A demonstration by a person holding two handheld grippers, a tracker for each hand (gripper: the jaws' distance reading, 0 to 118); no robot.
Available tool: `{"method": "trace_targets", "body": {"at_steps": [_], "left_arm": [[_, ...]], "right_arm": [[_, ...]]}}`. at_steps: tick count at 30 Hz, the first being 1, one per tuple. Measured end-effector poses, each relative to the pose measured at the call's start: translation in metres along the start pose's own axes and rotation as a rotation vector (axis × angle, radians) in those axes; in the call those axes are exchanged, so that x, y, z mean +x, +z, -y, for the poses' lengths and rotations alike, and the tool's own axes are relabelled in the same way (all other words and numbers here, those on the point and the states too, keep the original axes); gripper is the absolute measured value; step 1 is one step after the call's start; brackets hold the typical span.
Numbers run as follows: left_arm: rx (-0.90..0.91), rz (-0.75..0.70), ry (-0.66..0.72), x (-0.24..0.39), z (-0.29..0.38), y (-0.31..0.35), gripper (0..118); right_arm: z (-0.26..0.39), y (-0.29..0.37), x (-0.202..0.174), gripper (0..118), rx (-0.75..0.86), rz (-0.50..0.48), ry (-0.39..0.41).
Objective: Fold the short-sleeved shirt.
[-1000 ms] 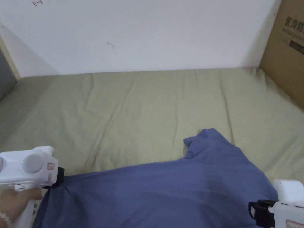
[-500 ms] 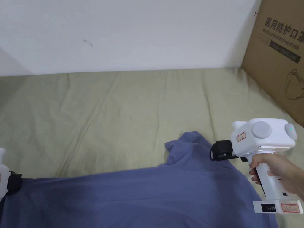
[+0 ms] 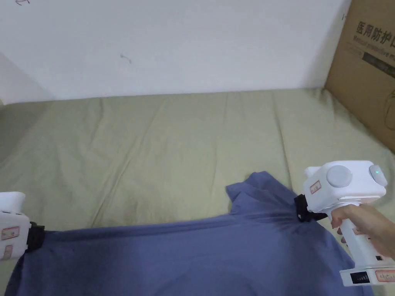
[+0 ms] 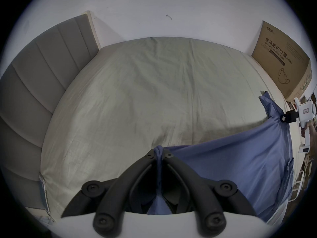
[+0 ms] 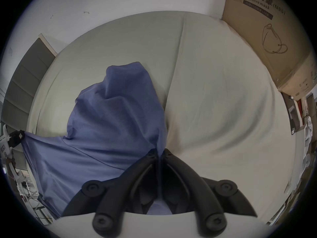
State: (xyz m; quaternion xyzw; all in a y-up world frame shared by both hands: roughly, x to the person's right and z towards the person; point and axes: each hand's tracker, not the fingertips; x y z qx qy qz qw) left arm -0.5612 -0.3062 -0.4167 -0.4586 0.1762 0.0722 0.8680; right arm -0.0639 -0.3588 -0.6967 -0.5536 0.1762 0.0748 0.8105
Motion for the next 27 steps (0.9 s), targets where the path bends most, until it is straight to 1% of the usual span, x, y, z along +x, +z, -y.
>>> {"method": "trace_targets", "body": {"at_steps": [2, 4, 7, 11, 17, 22, 27], "left_arm": [[0.006, 0.005, 0.009, -0.003, -0.003, 0.008, 3], [0.017, 0.002, 0.017, -0.002, -0.005, 0.020, 3], [0.057, -0.003, 0.005, 0.000, -0.012, 0.048, 3], [0.147, -0.014, -0.010, 0.004, -0.028, 0.095, 3], [0.273, -0.032, -0.016, 0.009, -0.054, 0.173, 3], [0.357, -0.050, -0.010, 0.011, -0.080, 0.226, 3], [0.400, -0.114, -0.040, 0.018, -0.126, 0.257, 3]], "right_arm": [[-0.002, 0.013, 0.004, 3, 0.029, -0.025, -0.058], [-0.004, 0.032, 0.007, 3, 0.058, -0.062, -0.082], [-0.009, 0.071, 0.012, 3, 0.111, -0.065, -0.064], [-0.013, 0.128, 0.016, 3, 0.181, -0.091, -0.072], [-0.014, 0.222, 0.016, 3, 0.308, -0.091, -0.061], [-0.024, 0.292, 0.016, 3, 0.399, -0.097, -0.074], [-0.051, 0.345, 0.010, 3, 0.460, -0.088, -0.119]]}}
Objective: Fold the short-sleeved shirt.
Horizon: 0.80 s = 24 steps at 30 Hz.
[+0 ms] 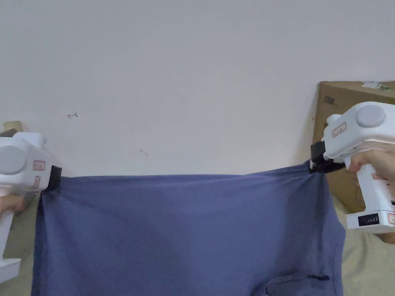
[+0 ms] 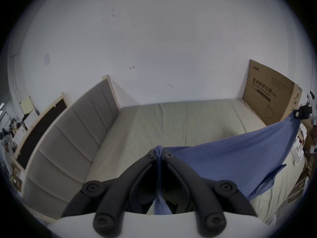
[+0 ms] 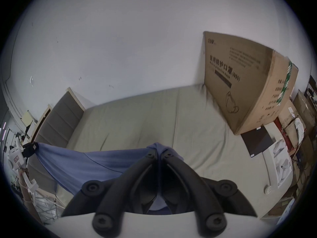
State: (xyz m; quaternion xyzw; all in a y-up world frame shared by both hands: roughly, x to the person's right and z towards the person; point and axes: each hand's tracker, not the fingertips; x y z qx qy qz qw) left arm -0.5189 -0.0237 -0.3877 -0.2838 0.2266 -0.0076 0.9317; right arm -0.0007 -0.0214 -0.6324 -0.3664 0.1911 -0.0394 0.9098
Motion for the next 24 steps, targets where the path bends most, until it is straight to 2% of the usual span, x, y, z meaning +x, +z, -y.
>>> {"method": "trace_targets", "body": {"at_steps": [4, 9, 13, 15, 18, 19, 23, 24], "left_arm": [[0.062, -0.083, -0.063, 0.005, -0.050, 0.004, 3], [0.119, -0.146, -0.057, 0.002, -0.107, 0.004, 3], [0.166, -0.182, -0.055, 0.001, -0.141, 0.013, 3], [0.183, -0.201, -0.082, 0.002, -0.156, 0.017, 3], [0.218, -0.202, -0.058, -0.004, -0.174, 0.023, 3], [0.262, -0.198, -0.009, -0.007, -0.177, 0.027, 3], [0.263, -0.212, 0.002, -0.015, -0.183, 0.032, 3], [0.299, -0.208, 0.058, -0.016, -0.182, 0.034, 3]], "right_arm": [[-0.046, 0.024, -0.020, 3, 0.059, 0.013, -0.027], [-0.100, 0.050, -0.043, 3, 0.146, 0.030, -0.045], [-0.137, 0.070, -0.062, 3, 0.208, 0.065, -0.013], [-0.154, 0.079, -0.066, 3, 0.234, 0.073, -0.025], [-0.172, 0.097, -0.070, 3, 0.296, 0.052, -0.089], [-0.174, 0.104, -0.072, 3, 0.316, 0.035, -0.075], [-0.181, 0.123, -0.081, 3, 0.337, 0.036, -0.030], [-0.179, 0.126, -0.083, 3, 0.370, 0.018, -0.030]]}}
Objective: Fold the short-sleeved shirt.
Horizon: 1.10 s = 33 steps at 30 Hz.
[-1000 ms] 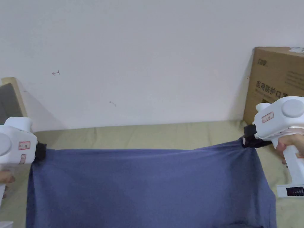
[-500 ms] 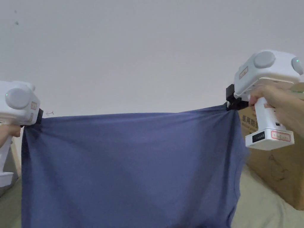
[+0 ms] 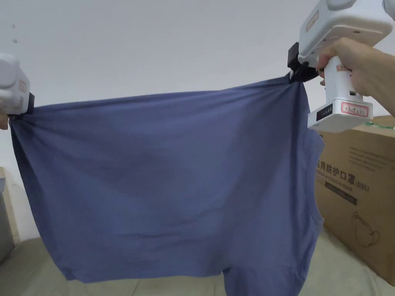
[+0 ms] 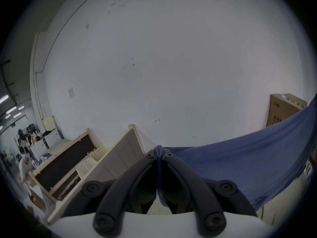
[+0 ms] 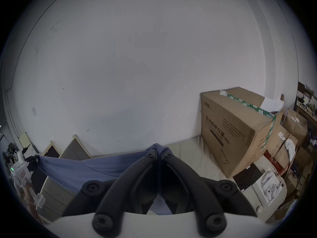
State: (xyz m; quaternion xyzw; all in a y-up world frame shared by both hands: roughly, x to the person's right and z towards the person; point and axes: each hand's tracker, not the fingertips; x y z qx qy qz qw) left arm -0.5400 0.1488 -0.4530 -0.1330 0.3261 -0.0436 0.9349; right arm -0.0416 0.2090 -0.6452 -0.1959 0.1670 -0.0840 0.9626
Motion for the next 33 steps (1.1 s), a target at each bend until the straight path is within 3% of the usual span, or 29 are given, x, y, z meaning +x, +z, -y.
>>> {"method": "trace_targets", "body": {"at_steps": [5, 12, 19, 23, 29, 33], "left_arm": [[-0.043, -0.002, -0.045, 0.005, 0.039, -0.021, 3], [-0.290, 0.011, -0.070, 0.033, 0.167, -0.079, 3], [-0.516, 0.017, -0.086, 0.063, 0.321, -0.132, 3], [-0.593, 0.020, -0.070, 0.068, 0.382, -0.145, 3], [-0.645, 0.045, -0.059, 0.057, 0.423, -0.133, 3], [-0.630, 0.076, -0.041, 0.045, 0.421, -0.099, 3]], "right_arm": [[0.028, -0.009, -0.003, 3, -0.044, 0.000, 0.050], [0.156, -0.085, 0.009, 3, -0.288, 0.050, 0.093], [0.312, -0.202, 0.047, 3, -0.585, 0.103, 0.057], [0.381, -0.237, 0.066, 3, -0.691, 0.121, 0.034], [0.418, -0.244, 0.085, 3, -0.730, 0.106, 0.034], [0.414, -0.210, 0.084, 3, -0.710, 0.085, 0.032]]}}
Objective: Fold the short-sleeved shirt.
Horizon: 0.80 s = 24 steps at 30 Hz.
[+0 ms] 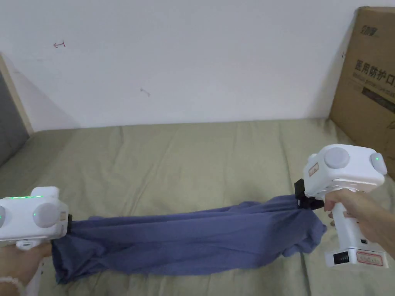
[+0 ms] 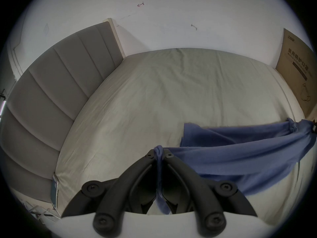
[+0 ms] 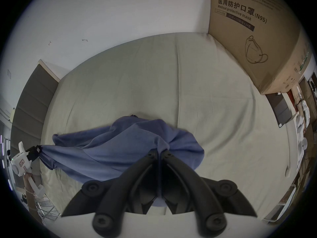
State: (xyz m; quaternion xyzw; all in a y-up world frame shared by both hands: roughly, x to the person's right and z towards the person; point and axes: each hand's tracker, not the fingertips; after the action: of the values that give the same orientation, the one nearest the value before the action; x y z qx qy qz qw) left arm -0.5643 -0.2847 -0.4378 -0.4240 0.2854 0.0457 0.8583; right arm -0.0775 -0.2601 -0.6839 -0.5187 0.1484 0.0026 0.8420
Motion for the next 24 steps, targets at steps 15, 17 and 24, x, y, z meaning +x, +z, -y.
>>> {"method": "trace_targets", "body": {"at_steps": [15, 17, 24], "left_arm": [[0.077, 0.090, -0.055, -0.063, 0.207, 0.155, 3], [0.059, 0.100, -0.060, -0.070, 0.236, 0.163, 3], [0.011, 0.099, -0.055, -0.089, 0.299, 0.177, 3]], "right_arm": [[0.253, 0.128, 0.038, 3, -0.016, -0.039, 0.070], [0.293, 0.136, 0.044, 3, -0.022, -0.040, 0.054], [0.375, 0.142, 0.066, 3, -0.032, -0.055, -0.027]]}}
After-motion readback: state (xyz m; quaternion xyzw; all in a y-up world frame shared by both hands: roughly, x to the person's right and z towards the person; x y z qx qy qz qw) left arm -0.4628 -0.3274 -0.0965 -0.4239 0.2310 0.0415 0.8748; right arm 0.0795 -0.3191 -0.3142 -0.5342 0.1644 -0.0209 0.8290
